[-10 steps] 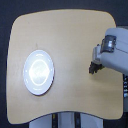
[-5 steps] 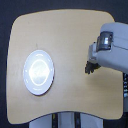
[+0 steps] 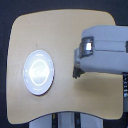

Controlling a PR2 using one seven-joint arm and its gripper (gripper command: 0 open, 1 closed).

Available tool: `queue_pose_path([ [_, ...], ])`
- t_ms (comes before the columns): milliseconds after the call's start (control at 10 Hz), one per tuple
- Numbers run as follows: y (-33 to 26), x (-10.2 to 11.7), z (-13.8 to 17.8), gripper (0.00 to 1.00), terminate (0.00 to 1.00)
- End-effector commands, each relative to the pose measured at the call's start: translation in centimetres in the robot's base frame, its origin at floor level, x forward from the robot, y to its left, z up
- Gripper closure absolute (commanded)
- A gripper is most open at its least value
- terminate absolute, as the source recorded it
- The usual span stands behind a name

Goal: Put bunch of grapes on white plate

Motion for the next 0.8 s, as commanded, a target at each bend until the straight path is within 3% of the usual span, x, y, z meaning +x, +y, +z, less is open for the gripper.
queue_pose_path([
  [0,15.1,-0.1,-2.8,1.00,0.00],
  [300,19.5,0.6,-5.2,1.00,0.00],
  [700,25.9,-0.5,-9.1,1.00,0.00],
])
